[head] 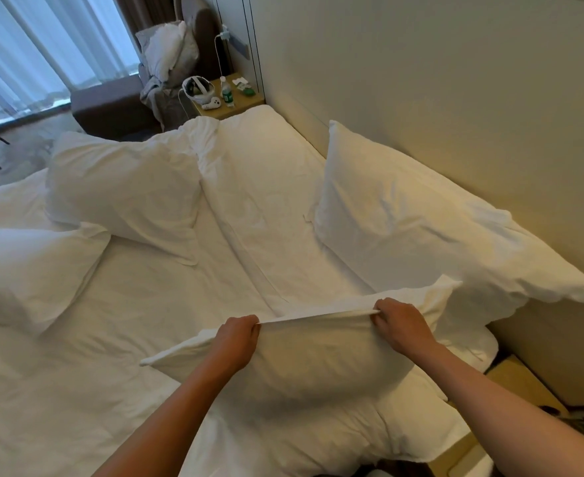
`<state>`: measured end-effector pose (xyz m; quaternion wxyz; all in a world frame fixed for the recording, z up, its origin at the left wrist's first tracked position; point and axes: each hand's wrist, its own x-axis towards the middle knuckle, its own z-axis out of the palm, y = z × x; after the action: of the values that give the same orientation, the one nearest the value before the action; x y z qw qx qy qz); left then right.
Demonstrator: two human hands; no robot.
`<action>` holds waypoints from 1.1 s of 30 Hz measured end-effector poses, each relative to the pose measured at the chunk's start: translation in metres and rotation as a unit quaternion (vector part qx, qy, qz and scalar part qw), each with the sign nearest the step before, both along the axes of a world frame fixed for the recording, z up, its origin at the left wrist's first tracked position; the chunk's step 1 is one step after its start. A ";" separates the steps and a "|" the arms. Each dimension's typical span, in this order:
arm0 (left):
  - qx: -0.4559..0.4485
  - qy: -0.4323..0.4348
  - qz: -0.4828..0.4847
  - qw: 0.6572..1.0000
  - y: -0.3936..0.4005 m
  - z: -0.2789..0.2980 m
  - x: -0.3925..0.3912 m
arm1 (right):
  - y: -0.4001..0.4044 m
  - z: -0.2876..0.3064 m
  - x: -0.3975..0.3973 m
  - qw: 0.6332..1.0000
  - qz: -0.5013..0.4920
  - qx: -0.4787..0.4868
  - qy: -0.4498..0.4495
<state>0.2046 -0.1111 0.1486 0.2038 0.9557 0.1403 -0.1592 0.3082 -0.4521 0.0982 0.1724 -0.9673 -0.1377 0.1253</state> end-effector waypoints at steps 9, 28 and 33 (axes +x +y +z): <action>-0.029 -0.037 0.019 0.999 0.012 0.018 0.016 | -0.008 0.020 -0.011 0.986 -0.051 0.156 -0.009; -0.011 -0.200 -0.176 0.964 -0.038 0.084 0.138 | -0.059 0.088 -0.044 0.949 -0.239 0.172 -0.110; -0.011 -0.157 -0.202 0.967 -0.045 0.052 0.132 | -0.057 0.060 -0.069 0.950 -0.272 0.134 -0.079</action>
<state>0.3363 -0.1564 0.2003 0.1974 0.9750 -0.0911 -0.0467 0.2394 -0.5090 0.1587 0.3170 -0.9427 0.1021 -0.0226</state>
